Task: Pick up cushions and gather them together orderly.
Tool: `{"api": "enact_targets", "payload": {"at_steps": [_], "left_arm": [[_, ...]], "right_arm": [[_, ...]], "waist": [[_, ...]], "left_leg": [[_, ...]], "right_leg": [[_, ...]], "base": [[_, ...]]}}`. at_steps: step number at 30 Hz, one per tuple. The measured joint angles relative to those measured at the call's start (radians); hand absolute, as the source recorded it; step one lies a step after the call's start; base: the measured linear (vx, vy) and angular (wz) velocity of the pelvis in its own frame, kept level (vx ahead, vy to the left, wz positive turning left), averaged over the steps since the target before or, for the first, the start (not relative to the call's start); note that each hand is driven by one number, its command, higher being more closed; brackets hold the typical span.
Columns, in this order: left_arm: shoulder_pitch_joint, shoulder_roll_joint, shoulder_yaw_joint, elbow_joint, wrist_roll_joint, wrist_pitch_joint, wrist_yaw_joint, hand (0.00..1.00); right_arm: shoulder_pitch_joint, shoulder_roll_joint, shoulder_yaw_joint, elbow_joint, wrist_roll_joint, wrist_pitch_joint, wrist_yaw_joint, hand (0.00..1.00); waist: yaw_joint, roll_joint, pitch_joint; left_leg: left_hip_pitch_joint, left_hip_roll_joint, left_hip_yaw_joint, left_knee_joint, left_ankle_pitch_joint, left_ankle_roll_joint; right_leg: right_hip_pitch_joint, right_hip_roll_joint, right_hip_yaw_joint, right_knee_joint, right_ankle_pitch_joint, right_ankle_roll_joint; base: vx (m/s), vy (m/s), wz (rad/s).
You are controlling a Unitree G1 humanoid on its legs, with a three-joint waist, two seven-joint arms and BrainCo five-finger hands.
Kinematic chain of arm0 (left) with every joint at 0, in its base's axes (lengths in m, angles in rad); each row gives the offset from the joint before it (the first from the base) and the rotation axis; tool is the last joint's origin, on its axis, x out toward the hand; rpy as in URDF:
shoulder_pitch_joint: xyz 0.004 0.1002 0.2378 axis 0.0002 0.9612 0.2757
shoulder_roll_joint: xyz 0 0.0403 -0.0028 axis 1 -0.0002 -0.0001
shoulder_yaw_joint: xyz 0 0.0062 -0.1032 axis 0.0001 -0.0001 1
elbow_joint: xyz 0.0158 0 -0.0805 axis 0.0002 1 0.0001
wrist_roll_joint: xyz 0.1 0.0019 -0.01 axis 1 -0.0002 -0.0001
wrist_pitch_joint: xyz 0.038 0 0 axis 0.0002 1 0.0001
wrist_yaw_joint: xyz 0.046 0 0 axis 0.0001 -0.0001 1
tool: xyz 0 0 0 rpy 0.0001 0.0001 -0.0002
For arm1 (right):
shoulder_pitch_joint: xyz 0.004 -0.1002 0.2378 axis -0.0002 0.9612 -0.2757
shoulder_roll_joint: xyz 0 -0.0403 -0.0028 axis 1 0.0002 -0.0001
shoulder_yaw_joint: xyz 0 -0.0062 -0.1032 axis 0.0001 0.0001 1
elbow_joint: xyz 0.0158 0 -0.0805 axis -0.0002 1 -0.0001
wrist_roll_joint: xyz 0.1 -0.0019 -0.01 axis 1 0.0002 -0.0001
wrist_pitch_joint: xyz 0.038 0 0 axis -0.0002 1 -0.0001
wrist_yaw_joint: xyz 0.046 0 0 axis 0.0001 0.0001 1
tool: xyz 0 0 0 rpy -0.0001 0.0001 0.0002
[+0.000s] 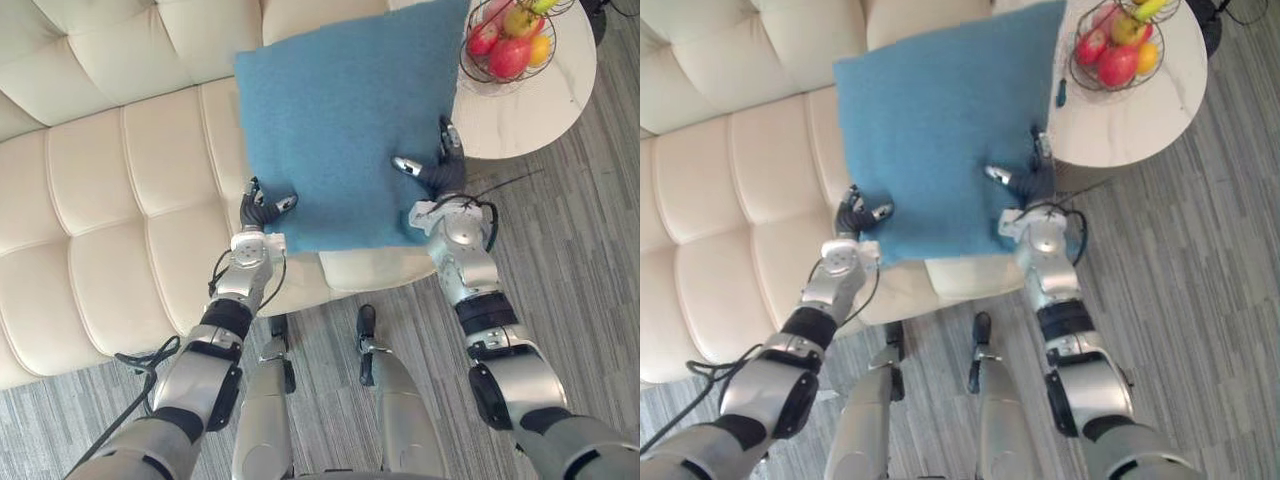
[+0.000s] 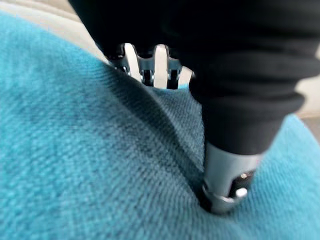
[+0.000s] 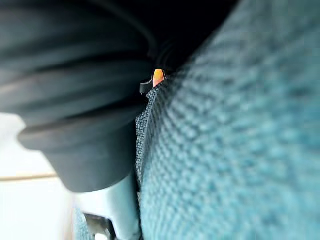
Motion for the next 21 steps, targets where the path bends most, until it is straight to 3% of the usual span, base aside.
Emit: {"api": "enact_targets", "payload": {"at_steps": [10,15,21], "left_arm": [[-0.027,0.015,-0.002,-0.111,-0.12,-0.006,0.068,1.0],[-0.01,0.007,-0.028,-0.265,-0.123,-0.013,0.102,1.0],[0.162,-0.044,-0.084,-0.518,-0.126,-0.049,0.103,1.0]], "right_arm": [[-0.002,-0.002,0.004,-0.008,0.004,-0.006,-0.019,1.0],[0.151,-0.001,0.004,-0.09,0.02,-0.015,-0.019,1.0],[0.385,0.029,0.004,-0.24,0.038,-0.013,-0.019,1.0]], "waist": [[0.006,0.007,0.026],[0.023,0.007,0.028],[0.023,0.006,0.027]], "left_leg": [[0.066,-0.007,-0.028,-0.073,0.046,-0.01],[0.136,-0.009,-0.037,-0.118,0.057,-0.016],[0.251,-0.025,-0.043,-0.134,0.045,-0.025]], "right_leg": [[0.047,-0.001,-0.024,0.0,-0.007,-0.004],[0.101,-0.004,-0.036,0.011,-0.031,-0.003],[0.196,-0.025,-0.048,0.054,-0.092,0.001]], "base": [[0.0,-0.017,0.08],[0.04,-0.027,0.08],[0.07,-0.014,0.11]]}}
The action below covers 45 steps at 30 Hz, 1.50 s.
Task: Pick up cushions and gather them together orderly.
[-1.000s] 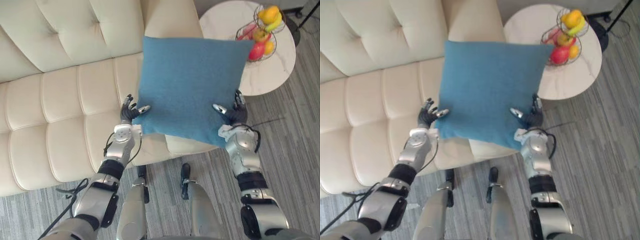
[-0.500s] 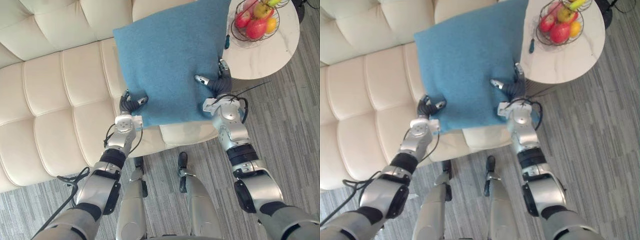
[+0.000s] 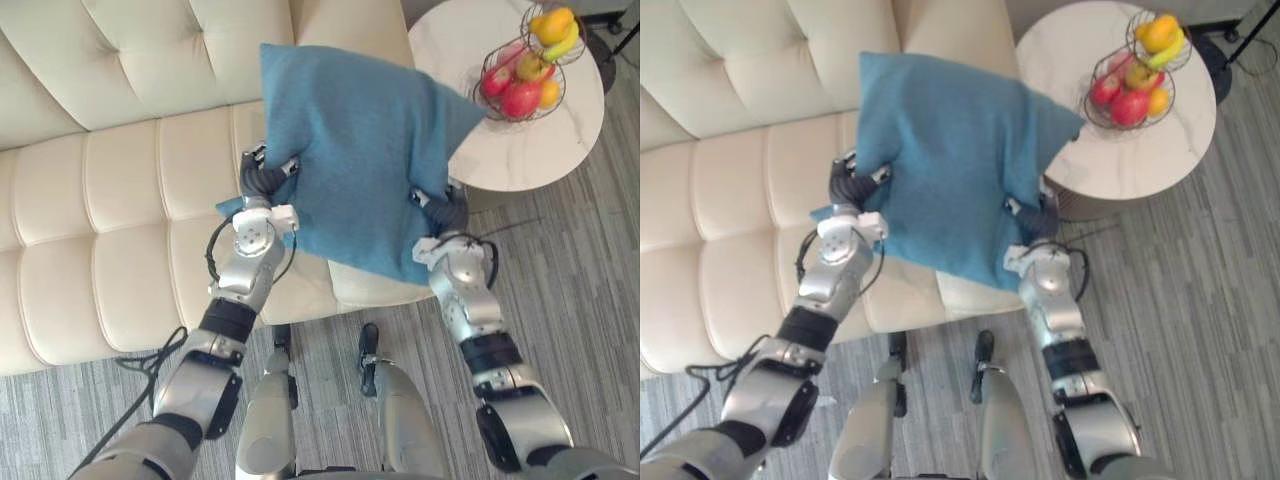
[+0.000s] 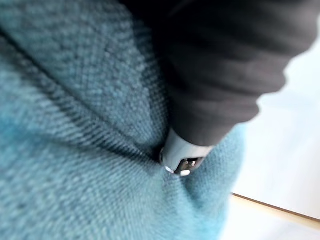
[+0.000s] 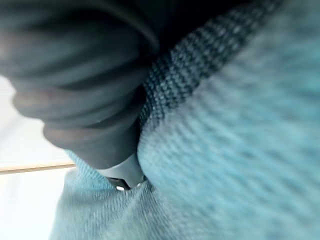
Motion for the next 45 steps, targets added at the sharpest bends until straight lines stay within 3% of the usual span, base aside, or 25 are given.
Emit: {"api": "enact_targets", "payload": {"at_steps": [4,8,15,19,24,28,29,30,31,33,35,37,38,39,40,41,42,45], "left_arm": [[0.149,-0.013,-0.029,-0.119,0.001,-0.002,0.0,1.0],[0.388,-0.082,-0.054,-0.242,0.01,-0.002,-0.002,1.0],[0.704,-0.093,-0.085,-0.453,0.028,-0.025,-0.027,1.0],[0.786,-0.091,-0.087,-0.517,0.029,-0.048,-0.043,1.0],[0.835,-0.082,-0.106,-0.541,0.028,-0.068,-0.044,1.0],[0.837,-0.072,-0.11,-0.544,0.026,-0.072,-0.044,1.0],[0.839,-0.074,-0.11,-0.546,0.025,-0.073,-0.044,1.0],[0.839,-0.072,-0.11,-0.546,0.019,-0.073,-0.045,1.0],[0.84,-0.072,-0.11,-0.545,0.017,-0.073,-0.046,1.0],[0.852,-0.07,-0.11,-0.523,0.007,-0.07,-0.048,1.0],[0.855,-0.075,-0.11,-0.496,0.006,-0.073,-0.062,1.0],[0.854,-0.086,-0.11,-0.453,0.002,-0.084,-0.072,1.0],[0.847,-0.097,-0.112,-0.434,-0.009,-0.091,-0.082,1.0],[0.812,-0.094,-0.123,-0.403,-0.023,-0.093,-0.087,1.0],[0.794,-0.086,-0.126,-0.385,-0.026,-0.093,-0.087,1.0],[0.764,-0.058,-0.132,-0.343,-0.032,-0.092,-0.087,1.0],[0.761,-0.037,-0.133,-0.302,-0.033,-0.086,-0.087,1.0],[0.793,-0.03,-0.14,-0.264,-0.032,-0.061,-0.087,1.0]], "right_arm": [[0.13,0.042,0.0,-0.078,0.002,-0.003,0.0,1.0],[0.311,0.098,0.0,-0.16,0.007,-0.008,0.006,1.0],[0.543,0.142,0.039,-0.38,-0.039,-0.027,0.038,1.0],[0.588,0.147,0.079,-0.457,-0.046,-0.053,0.039,1.0],[0.602,0.146,0.09,-0.491,-0.08,-0.073,0.04,1.0],[0.602,0.141,0.096,-0.491,-0.079,-0.088,0.04,1.0],[0.597,0.132,0.099,-0.491,-0.079,-0.088,0.04,1.0],[0.588,0.128,0.099,-0.491,-0.079,-0.089,0.038,1.0],[0.58,0.125,0.099,-0.49,-0.079,-0.088,0.035,1.0],[0.569,0.125,0.099,-0.489,-0.081,-0.086,0.032,1.0],[0.563,0.12,0.097,-0.485,-0.083,-0.087,0.032,1.0],[0.532,0.113,0.09,-0.46,-0.12,-0.088,0.031,1.0],[0.502,0.101,0.085,-0.43,-0.12,-0.094,0.03,1.0],[0.479,0.097,0.066,-0.395,-0.12,-0.098,0.025,1.0],[0.469,0.101,0.057,-0.372,-0.12,-0.098,0.023,1.0],[0.459,0.121,0.039,-0.323,-0.12,-0.095,0.023,1.0],[0.455,0.132,0.043,-0.279,-0.12,-0.086,0.023,1.0],[0.483,0.143,0.049,-0.234,-0.117,-0.061,0.022,1.0]], "waist": [[0.0,0.0,-0.007],[-0.001,0.001,-0.088],[0.004,0.008,-0.221],[0.004,0.015,-0.289],[0.007,0.028,-0.317],[0.006,0.035,-0.315],[0.006,0.045,-0.324],[0.011,0.032,-0.318],[0.012,0.023,-0.311],[0.014,0.021,-0.31],[0.009,0.034,-0.316],[-0.011,0.068,-0.339],[-0.029,0.094,-0.357],[-0.043,0.102,-0.364],[-0.049,0.085,-0.365],[-0.051,0.03,-0.363],[-0.037,0.006,-0.352],[-0.036,0.005,-0.34]], "left_leg": [[0.064,-0.005,0.0,-0.018,-0.009,-0.001],[0.113,-0.015,0.0,-0.036,-0.015,0.002],[0.215,-0.018,0.008,-0.05,-0.045,0.012],[0.249,-0.019,0.007,-0.046,-0.057,0.015],[0.253,-0.028,-0.017,0.002,-0.075,0.018],[0.144,-0.037,-0.06,0.121,-0.095,0.009],[0.099,-0.017,-0.021,0.121,-0.137,0.019],[0.067,0.023,0.104,0.182,-0.171,0.06],[0.049,0.046,0.156,0.246,-0.192,0.095],[0.072,0.155,0.25,0.406,-0.203,0.109],[0.126,0.196,0.257,0.417,-0.206,0.101],[0.213,0.205,0.247,0.337,-0.196,0.066],[0.244,0.187,0.244,0.235,-0.169,0.019],[0.249,0.151,0.247,0.142,-0.191,-0.053],[0.245,0.13,0.24,0.112,-0.185,-0.078],[0.215,0.073,0.213,0.095,-0.167,-0.066],[0.219,0.045,0.209,0.094,-0.17,-0.06],[0.226,0.019,0.17,0.141,-0.21,-0.02]], "right_leg": [[0.053,-0.002,-0.005,0.013,-0.026,0.001],[0.101,-0.013,-0.019,0.008,-0.044,0.009],[0.22,-0.016,-0.021,-0.039,-0.053,0.021],[0.261,-0.018,-0.021,-0.055,-0.057,0.027],[0.31,-0.03,-0.045,-0.053,-0.062,0.031],[0.279,-0.05,-0.105,0.002,-0.078,0.025],[0.252,-0.065,-0.144,0.011,-0.071,0.014],[0.233,-0.097,-0.172,-0.001,-0.061,0.003],[0.225,-0.112,-0.178,0.005,-0.06,0.003],[0.235,-0.154,-0.195,0.001,-0.04,0.013],[0.254,-0.172,-0.195,-0.033,-0.015,0.037],[0.271,-0.191,-0.19,-0.133,0.048,0.076],[0.27,-0.193,-0.194,-0.189,0.092,0.11],[0.275,-0.202,-0.188,-0.241,0.141,0.129],[0.276,-0.213,-0.182,-0.271,0.163,0.132],[0.278,-0.244,-0.181,-0.319,0.217,0.131],[0.296,-0.261,-0.188,-0.324,0.246,0.132],[0.303,-0.301,-0.178,-0.223,0.279,0.128]], "base": [[0.02,-0.005,0.03],[0.07,0.005,0.07],[0.05,0.014,0.01],[0.0,0.0,0.0],[-0.02,0.008,0.15],[-0.1,-0.002,0.54],[-0.14,0.048,0.72],[-0.18,0.058,0.7],[-0.13,0.063,0.6],[-0.11,0.074,0.39],[-0.08,0.216,0.18],[-0.1,0.469,0.21],[-0.06,0.493,0.59],[-0.05,0.481,0.76],[-0.06,0.411,0.94],[-0.04,0.323,0.7],[-0.03,0.343,0.55],[0.01,0.227,0.41]]}}
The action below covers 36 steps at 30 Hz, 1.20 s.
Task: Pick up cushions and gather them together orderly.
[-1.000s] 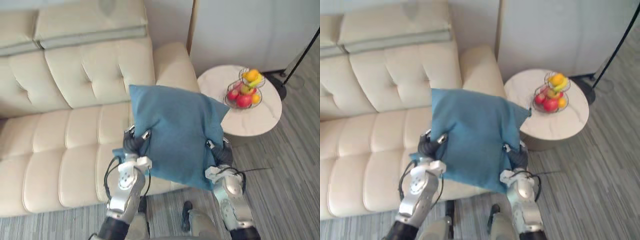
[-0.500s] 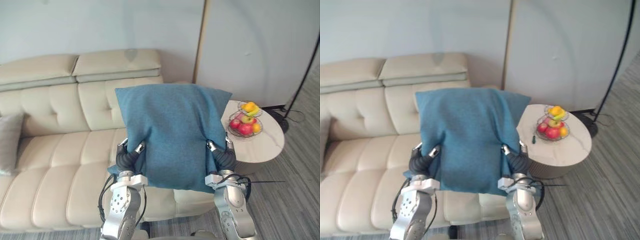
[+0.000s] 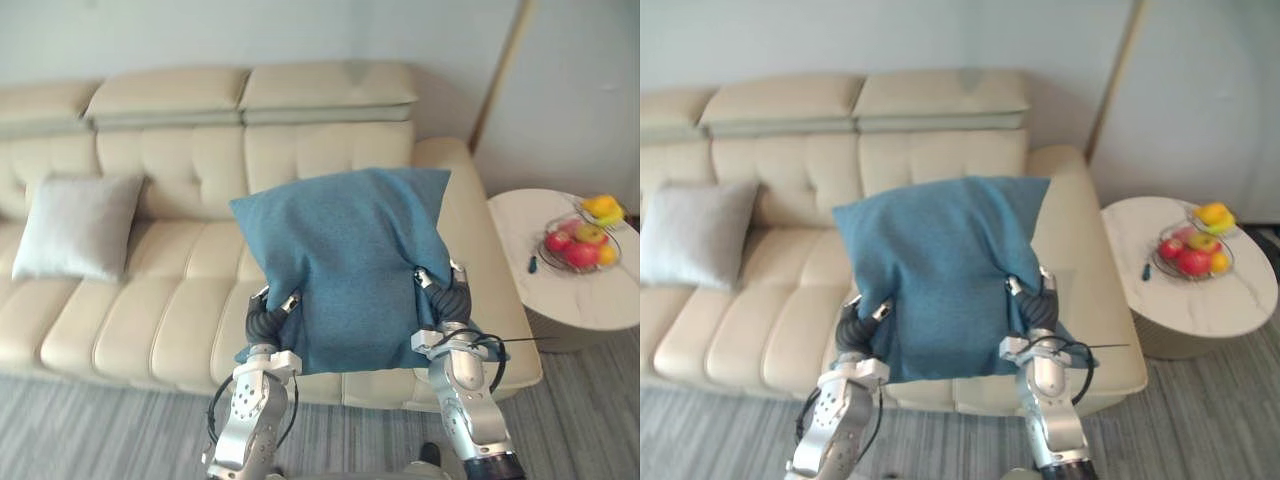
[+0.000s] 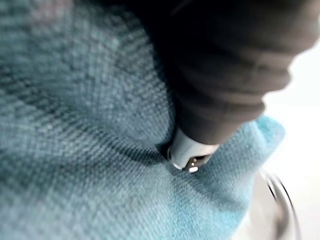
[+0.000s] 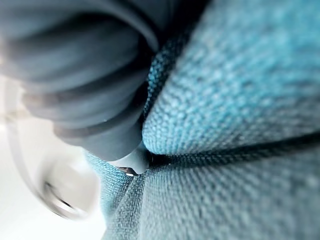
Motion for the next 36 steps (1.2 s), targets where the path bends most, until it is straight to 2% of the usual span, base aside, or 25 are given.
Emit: {"api": "enact_targets", "payload": {"at_steps": [1,2,3,4,5,6,7,8,9,11,13,14,15,16,17,19,21,23,24,25,27,29,32,34,36], "left_arm": [[0.017,0.001,-0.009,-0.001,0.001,0.002,-0.003,1.0],[0.026,0.004,-0.008,-0.003,0.001,0.001,-0.004,1.0],[0.032,0.02,-0.007,-0.004,0.002,0.001,-0.007,1.0],[0.031,0.023,-0.002,-0.008,0.002,0.0,-0.015,1.0],[0.032,0.025,-0.001,-0.015,0.002,0.0,-0.021,1.0],[0.031,0.029,-0.002,-0.022,0.003,0.0,-0.026,1.0],[0.031,0.029,-0.004,-0.023,0.003,0.001,-0.032,1.0],[0.026,0.03,-0.005,-0.025,0.003,0.003,-0.039,1.0],[0.017,0.031,-0.01,-0.029,0.004,0.006,-0.041,1.0],[0.014,0.032,-0.018,-0.047,0.017,0.022,-0.041,1.0],[0.013,0.027,-0.046,-0.049,0.02,0.041,-0.046,1.0],[0.015,0.025,-0.046,-0.053,0.02,0.041,-0.051,1.0],[0.026,0.025,-0.044,-0.073,0.02,0.04,-0.058,1.0],[0.033,0.022,-0.044,-0.087,0.02,0.04,-0.062,1.0],[0.054,0.011,-0.042,-0.131,0.02,0.037,-0.068,1.0],[0.078,-0.008,-0.04,-0.175,0.019,0.028,-0.079,1.0],[0.076,-0.023,-0.041,-0.188,0.02,0.012,-0.092,1.0],[0.076,-0.026,-0.041,-0.186,0.02,0.013,-0.093,1.0],[0.076,-0.026,-0.041,-0.179,0.021,0.016,-0.093,1.0],[0.078,-0.02,-0.041,-0.167,0.023,0.022,-0.093,1.0],[0.079,-0.002,-0.041,-0.144,0.023,0.026,-0.092,1.0],[0.079,0.014,-0.041,-0.127,0.023,0.036,-0.091,1.0],[0.079,0.016,-0.04,-0.12,0.023,0.04,-0.091,1.0],[0.078,0.016,-0.034,-0.12,0.038,0.037,-0.089,1.0],[0.062,0.017,-0.012,-0.121,0.056,0.034,-0.086,1.0]], "right_arm": [[0.028,-0.002,-0.002,0.003,0.006,0.0,0.002,1.0],[0.03,-0.001,0.0,0.008,0.008,0.0,0.006,1.0],[0.03,0.003,0.002,0.016,0.011,0.0,0.019,1.0],[0.03,0.006,0.002,0.017,0.011,-0.002,0.021,1.0],[0.03,0.013,0.002,0.018,0.013,-0.004,0.022,1.0],[0.028,0.011,-0.001,0.018,0.022,-0.007,0.025,1.0],[0.021,0.002,-0.006,0.019,0.03,-0.009,0.037,1.0],[0.011,-0.01,-0.007,0.019,0.041,-0.015,0.045,1.0],[0.014,-0.022,-0.008,0.019,0.046,-0.017,0.046,1.0],[0.035,-0.028,-0.016,0.019,0.051,-0.015,0.046,1.0],[0.108,-0.028,-0.035,-0.014,0.08,-0.01,0.046,1.0],[0.134,-0.028,-0.036,-0.043,0.08,-0.009,0.046,1.0],[0.17,-0.026,-0.035,-0.111,0.08,-0.007,0.046,1.0],[0.18,-0.027,-0.035,-0.143,0.081,-0.007,0.046,1.0],[0.189,-0.035,-0.035,-0.205,0.081,-0.008,0.046,1.0],[0.189,-0.05,-0.035,-0.254,0.08,-0.014,0.046,1.0],[0.185,-0.049,-0.037,-0.284,0.081,-0.043,0.046,1.0],[0.184,-0.045,-0.038,-0.281,0.081,-0.05,0.046,1.0],[0.183,-0.045,-0.04,-0.268,0.081,-0.05,0.046,1.0],[0.181,-0.038,-0.042,-0.235,0.08,-0.048,0.047,1.0],[0.187,-0.007,-0.045,-0.189,0.08,-0.032,0.047,1.0],[0.208,0.025,-0.046,-0.176,0.078,-0.014,0.047,1.0],[0.208,0.029,-0.046,-0.174,0.076,-0.007,0.047,1.0],[0.193,0.029,-0.045,-0.159,0.066,-0.007,0.047,1.0],[0.139,0.022,-0.04,-0.112,0.04,-0.008,0.049,1.0]], "waist": [[0.006,0.007,0.024],[0.008,0.008,0.026],[-0.005,0.021,0.039],[-0.021,0.008,0.046],[-0.024,-0.01,0.048],[-0.025,-0.037,0.05],[-0.018,-0.048,0.047],[-0.015,-0.042,0.05],[-0.027,-0.021,0.057],[-0.04,-0.007,0.057],[-0.058,-0.002,0.062],[-0.055,-0.006,0.06],[-0.043,-0.005,0.06],[-0.036,0.002,0.061],[-0.017,0.027,0.054],[0.005,0.031,0.044],[0.006,0.028,0.034],[0.009,0.014,0.026],[0.013,0.012,0.024],[0.015,0.017,0.018],[0.014,-0.015,0.009],[0.012,-0.062,0.005],[0.014,-0.064,0.01],[0.014,-0.059,0.012],[-0.001,-0.056,0.011]], "left_leg": [[0.01,-0.004,-0.02,0.045,-0.032,0.029],[0.017,-0.006,-0.018,0.046,-0.038,0.035],[0.023,0.004,-0.028,0.046,-0.055,0.052],[0.026,0.011,-0.043,0.039,-0.059,0.058],[0.029,0.0,-0.046,0.031,-0.059,0.058],[0.033,-0.018,-0.045,0.02,-0.059,0.058],[0.032,-0.031,-0.035,0.01,-0.061,0.056],[0.025,-0.027,-0.031,0.01,-0.063,0.053],[0.013,-0.021,-0.04,0.0,-0.053,0.043],[0.015,-0.016,-0.053,-0.016,-0.045,0.033],[0.049,0.0,-0.084,0.032,-0.043,0.018],[0.03,0.006,-0.083,0.107,-0.055,0.018],[-0.017,0.031,-0.068,0.269,-0.073,0.014],[-0.045,0.048,-0.062,0.348,-0.076,0.013],[-0.105,0.1,-0.049,0.506,-0.071,0.011],[-0.141,0.142,-0.04,0.62,-0.064,0.022],[-0.146,0.13,-0.036,0.56,-0.133,0.062],[-0.14,0.079,-0.073,0.39,-0.154,0.068],[-0.114,0.031,-0.132,0.214,-0.111,0.067],[-0.086,0.012,-0.174,0.116,-0.029,0.016],[-0.051,-0.007,-0.14,0.092,-0.02,0.033],[-0.035,-0.032,-0.097,0.09,-0.035,0.057],[0.011,-0.036,-0.029,0.086,-0.06,0.08],[0.046,-0.036,0.01,0.08,-0.07,0.088],[0.045,-0.035,0.03,0.07,-0.07,0.089]], "right_leg": [[-0.036,-0.01,0.071,0.124,0.026,-0.037],[-0.07,-0.005,0.121,0.182,0.035,-0.051],[-0.138,0.056,0.246,0.312,-0.088,-0.01],[-0.161,0.139,0.282,0.378,-0.19,0.0],[-0.171,0.186,0.276,0.383,-0.222,-0.006],[-0.179,0.219,0.244,0.356,-0.256,-0.038],[-0.18,0.227,0.187,0.297,-0.278,-0.072],[-0.146,0.239,0.174,0.225,-0.275,-0.076],[-0.136,0.254,0.172,0.182,-0.263,-0.091],[-0.132,0.26,0.155,0.175,-0.274,-0.099],[-0.035,0.258,0.094,0.166,-0.314,-0.096],[-0.011,0.258,0.086,0.163,-0.325,-0.095],[0.028,0.263,0.084,0.151,-0.342,-0.098],[0.041,0.27,0.086,0.148,-0.346,-0.101],[0.064,0.292,0.096,0.133,-0.353,-0.112],[0.095,0.303,0.108,0.111,-0.358,-0.121],[0.121,0.294,0.127,0.078,-0.355,-0.116],[0.126,0.273,0.15,0.056,-0.341,-0.098],[0.125,0.264,0.171,0.048,-0.333,-0.085],[0.124,0.267,0.207,0.047,-0.328,-0.073],[0.121,0.247,0.243,0.043,-0.307,-0.05],[0.104,0.217,0.281,0.059,-0.288,-0.038],[0.024,0.212,0.349,0.205,-0.254,-0.013],[-0.026,0.21,0.356,0.29,-0.238,-0.014],[-0.058,0.227,0.356,0.288,-0.263,-0.02]], "base": [[0.01,0.239,0.23],[0.0,0.227,0.12],[-0.01,0.065,0.12],[0.0,0.01,0.28],[0.01,-0.036,0.26],[0.04,-0.019,-0.09],[0.07,-0.012,-0.38],[0.09,0.007,-0.32],[0.09,0.018,-0.11],[0.18,-0.028,0.24],[0.23,-0.081,0.65],[0.19,-0.103,0.42],[0.17,-0.101,0.04],[0.15,-0.077,-0.25],[0.08,-0.022,-0.32],[0.16,0.024,-0.38],[0.21,0.069,-0.27],[0.14,0.122,-0.35],[0.18,0.248,-0.6],[0.22,0.286,-0.63],[0.17,0.213,-0.41],[0.1,0.2,-0.41],[0.05,0.195,-0.63],[-0.01,0.146,-0.67],[-0.04,0.061,-0.45]]}}
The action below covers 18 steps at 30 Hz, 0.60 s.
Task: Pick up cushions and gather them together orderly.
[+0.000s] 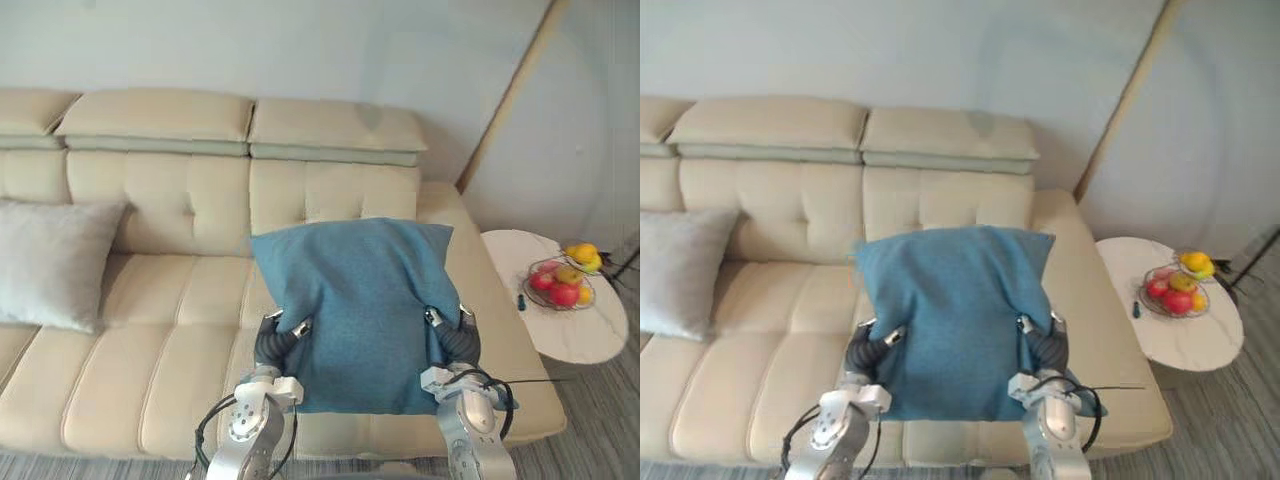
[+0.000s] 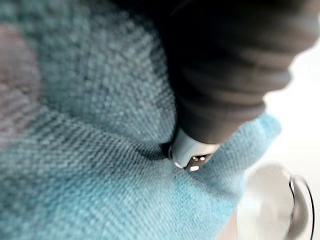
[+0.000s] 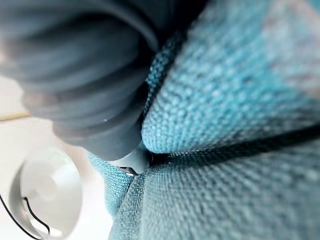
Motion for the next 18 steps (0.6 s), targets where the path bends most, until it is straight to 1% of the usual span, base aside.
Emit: {"api": "enact_targets", "payload": {"at_steps": [1,2,3,5,6,8,9,11,12,13,14,15,16,17,18], "left_arm": [[-0.007,0.0,0.004,0.0,0.005,0.0,0.001,1.0],[-0.018,0.0,0.011,0.0,0.008,0.0,0.002,1.0],[-0.025,0.0,0.014,0.0,0.024,0.001,0.003,1.0],[-0.024,-0.002,0.02,0.001,0.034,0.004,0.004,1.0],[-0.023,-0.006,0.02,0.001,0.036,0.007,0.004,1.0],[-0.023,-0.008,0.02,0.001,0.044,0.007,0.005,1.0],[-0.023,-0.011,0.023,0.001,0.049,0.007,0.01,1.0],[-0.033,-0.023,0.049,0.001,0.064,0.007,0.041,1.0],[-0.039,-0.023,0.056,0.001,0.065,0.007,0.047,1.0],[-0.084,-0.023,0.08,0.001,0.066,0.007,0.075,1.0],[-0.105,-0.022,0.087,0.001,0.066,0.007,0.083,1.0],[-0.174,-0.021,0.107,0.001,0.072,0.006,0.112,1.0],[-0.201,-0.02,0.114,0.001,0.074,0.005,0.126,1.0],[-0.287,-0.014,0.13,0.015,0.078,0.0,0.164,1.0],[-0.385,-0.006,0.142,0.047,0.085,-0.006,0.209,1.0]], "right_arm": [[-0.006,0.0,0.0,0.006,0.0,-0.001,0.0,1.0],[-0.026,-0.004,0.002,0.03,0.0,-0.008,0.003,1.0],[-0.046,-0.008,0.002,0.05,0.0,-0.008,0.004,1.0],[-0.057,-0.009,0.002,0.071,0.0,-0.006,0.007,1.0],[-0.053,-0.013,0.002,0.082,0.001,-0.006,0.007,1.0],[-0.057,-0.017,0.002,0.102,0.001,-0.005,0.007,1.0],[-0.065,-0.019,0.005,0.112,0.001,-0.002,0.007,1.0],[-0.118,-0.021,0.032,0.138,0.001,-0.002,0.004,1.0],[-0.137,-0.021,0.038,0.149,0.0,-0.001,0.003,1.0],[-0.199,-0.021,0.055,0.163,-0.001,-0.002,-0.011,1.0],[-0.221,-0.021,0.058,0.163,-0.001,-0.002,-0.014,1.0],[-0.288,-0.021,0.068,0.169,-0.002,-0.004,-0.038,1.0],[-0.318,-0.021,0.072,0.176,-0.004,-0.006,-0.051,1.0],[-0.399,-0.021,0.074,0.196,-0.006,-0.006,-0.082,1.0],[-0.485,-0.021,0.074,0.222,-0.04,-0.007,-0.124,1.0]], "waist": [[-0.002,-0.006,-0.004],[-0.001,-0.017,-0.011],[-0.001,-0.025,-0.016],[0.001,-0.011,-0.009],[0.001,0.003,-0.012],[0.002,0.015,-0.02],[0.008,0.024,-0.025],[0.01,0.026,-0.018],[0.01,0.025,-0.016],[0.014,0.024,-0.012],[0.014,0.025,-0.006],[0.017,0.026,0.017],[0.02,0.026,0.026],[0.029,0.028,0.042],[0.043,0.033,0.047]], "left_leg": [[-0.01,-0.002,-0.001,0.002,0.0,0.0],[-0.031,-0.012,-0.014,0.003,0.002,-0.003],[-0.046,-0.016,-0.021,0.0,0.008,-0.012],[-0.054,-0.02,-0.037,-0.015,0.026,-0.022],[-0.051,-0.019,-0.057,-0.046,0.05,-0.027],[-0.05,-0.017,-0.076,-0.081,0.074,-0.034],[-0.05,-0.009,-0.091,-0.119,0.101,-0.04],[-0.055,0.001,-0.105,-0.163,0.134,-0.049],[-0.058,0.003,-0.105,-0.168,0.14,-0.05],[-0.106,0.008,-0.116,-0.169,0.156,-0.049],[-0.123,0.007,-0.122,-0.168,0.162,-0.048],[-0.166,0.006,-0.128,-0.164,0.18,-0.044],[-0.182,0.006,-0.128,-0.162,0.185,-0.044],[-0.232,0.004,-0.13,-0.152,0.2,-0.04],[-0.289,0.002,-0.132,-0.137,0.208,-0.04]], "right_leg": [[0.003,0.012,0.001,-0.028,-0.004,-0.009],[0.018,0.012,-0.013,-0.092,-0.024,-0.037],[0.042,0.009,-0.011,-0.158,-0.033,-0.027],[0.061,0.012,-0.018,-0.209,-0.039,-0.011],[0.06,0.016,-0.036,-0.214,-0.04,-0.013],[0.061,0.022,-0.054,-0.225,-0.038,-0.017],[0.061,0.033,-0.071,-0.244,-0.027,-0.03],[0.057,0.049,-0.094,-0.265,-0.006,-0.042],[0.054,0.051,-0.095,-0.269,-0.001,-0.044],[0.015,0.056,-0.105,-0.271,0.012,-0.045],[0.0,0.056,-0.109,-0.268,0.016,-0.046],[-0.047,0.054,-0.114,-0.247,0.021,-0.048],[-0.067,0.053,-0.114,-0.235,0.021,-0.048],[-0.127,0.048,-0.113,-0.201,0.02,-0.048],[-0.191,0.044,-0.111,-0.167,0.019,-0.049]], "base": [[-0.06,-0.046,-0.1],[-0.05,-0.1,0.03],[-0.08,-0.128,0.07],[-0.06,-0.107,0.19],[-0.04,-0.105,0.35],[-0.03,-0.108,0.33],[-0.01,-0.099,0.26],[-0.02,-0.082,0.19],[-0.05,-0.069,0.14],[-0.05,-0.043,0.14],[-0.09,-0.038,0.25],[-0.09,-0.012,0.17],[-0.15,-0.011,0.16],[-0.21,-0.015,0.09],[-0.18,-0.014,0.09]]}}
